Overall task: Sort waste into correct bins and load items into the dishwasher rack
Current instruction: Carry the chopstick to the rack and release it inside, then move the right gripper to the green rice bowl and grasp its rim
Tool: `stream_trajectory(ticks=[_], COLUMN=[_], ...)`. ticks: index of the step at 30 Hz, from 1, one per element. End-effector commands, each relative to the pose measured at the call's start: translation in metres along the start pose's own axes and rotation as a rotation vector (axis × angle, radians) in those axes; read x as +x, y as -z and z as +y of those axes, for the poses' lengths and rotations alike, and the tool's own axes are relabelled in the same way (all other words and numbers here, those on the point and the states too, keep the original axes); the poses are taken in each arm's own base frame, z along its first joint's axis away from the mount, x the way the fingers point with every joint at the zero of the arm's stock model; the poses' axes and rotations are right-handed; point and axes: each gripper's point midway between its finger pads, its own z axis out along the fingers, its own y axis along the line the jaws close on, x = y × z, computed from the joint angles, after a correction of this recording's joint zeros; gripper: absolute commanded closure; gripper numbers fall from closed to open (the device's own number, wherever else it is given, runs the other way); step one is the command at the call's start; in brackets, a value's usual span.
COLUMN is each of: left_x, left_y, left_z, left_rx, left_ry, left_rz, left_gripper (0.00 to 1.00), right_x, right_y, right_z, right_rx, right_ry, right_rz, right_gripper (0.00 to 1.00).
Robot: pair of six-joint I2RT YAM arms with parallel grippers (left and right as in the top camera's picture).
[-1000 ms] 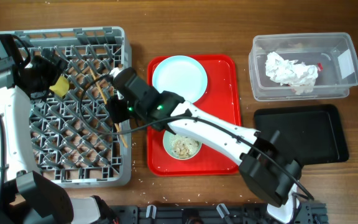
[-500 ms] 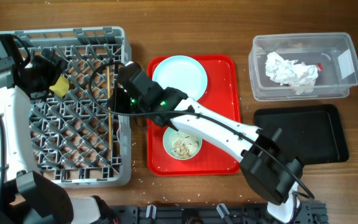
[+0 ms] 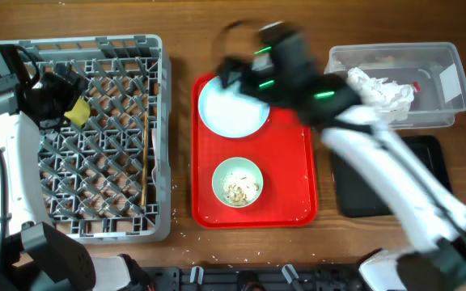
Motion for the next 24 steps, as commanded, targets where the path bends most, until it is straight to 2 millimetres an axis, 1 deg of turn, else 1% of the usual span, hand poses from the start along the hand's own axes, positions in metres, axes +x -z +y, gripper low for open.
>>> stream_trajectory(ticks=[1,2,3,4,5,6,7,8,9,12,14,15,16,18,19,20,21,23,24], left_x=[-0.001,-0.001,-0.001,-0.001,-0.001,-0.001,-0.001,-0.001,-0.001,-0.001,-0.001,-0.001,-0.001,-0.001,-0.001,-0.001,-0.001,-0.001,-0.001], left_y=[0.004,0.004,0.004,0.004,0.004,0.004,0.004,0.004,0.004,0.004,0.004,0.004,0.004,0.004,0.004,0.004,0.004,0.004,0.004], left_z=[-0.001,-0.001,-0.001,-0.001,-0.001,-0.001,-0.001,-0.001,-0.001,-0.001,-0.001,-0.001,-0.001,-0.001,-0.001,-0.001,-0.001,-0.001,-0.001], left_rx=[0.011,0.011,0.011,0.011,0.011,0.011,0.011,0.011,0.011,0.011,0.011,0.011,0.011,0.011,0.011,0.011,0.011,0.011,0.011], left_ry=[0.006,0.006,0.006,0.006,0.006,0.006,0.006,0.006,0.006,0.006,0.006,0.006,0.006,0.006,0.006,0.006,0.006,0.006,0.006], left_rz=[-0.008,-0.008,-0.008,-0.008,-0.008,-0.008,-0.008,-0.008,-0.008,-0.008,-0.008,-0.008,-0.008,-0.008,-0.008,-0.008,-0.008,-0.008,-0.008], left_gripper=[0.0,0.0,0.0,0.0,0.0,0.0,0.0,0.0,0.0,0.0,0.0,0.0,0.0,0.0,0.0,0.0,0.0,0.0,0.0], right_x=[-0.029,-0.023,-0.016,-0.006,0.003,0.018,0.04,0.056,0.066,0.081,0.083,0.083,0.085,0.097,0.108,0.126,0.144,0.178,0.194], right_y=[0.028,0.034,0.036,0.035,0.031,0.024,0.016,0.01,0.005,-0.005,-0.01,-0.011,-0.011,-0.01,-0.01,-0.011,-0.015,-0.024,-0.031], right_z=[-0.076,-0.098,-0.108,-0.116,-0.113,-0.103,-0.091,-0.085,-0.081,-0.069,-0.055,-0.051,-0.045,-0.02,-0.01,-0.007,-0.009,-0.013,-0.014], right_rx=[0.164,0.201,0.222,0.235,0.205,0.145,0.088,0.083,0.088,0.115,0.084,0.076,0.049,-0.089,-0.132,-0.118,-0.07,0.016,0.043], right_ry=[-0.136,-0.195,-0.226,-0.216,-0.152,-0.07,0.013,0.057,0.084,0.164,0.199,0.181,0.176,0.271,0.332,0.38,0.419,0.5,0.541], right_rz=[-0.018,0.032,0.072,0.12,0.168,0.232,0.301,0.337,0.353,0.342,0.323,0.314,0.322,0.371,0.398,0.433,0.466,0.524,0.548], right_gripper=[0.0,0.0,0.0,0.0,0.01,0.01,0.01,0.01,0.01,0.01,0.01,0.04,0.04,0.04,0.07,0.14,0.24,0.25,0.21])
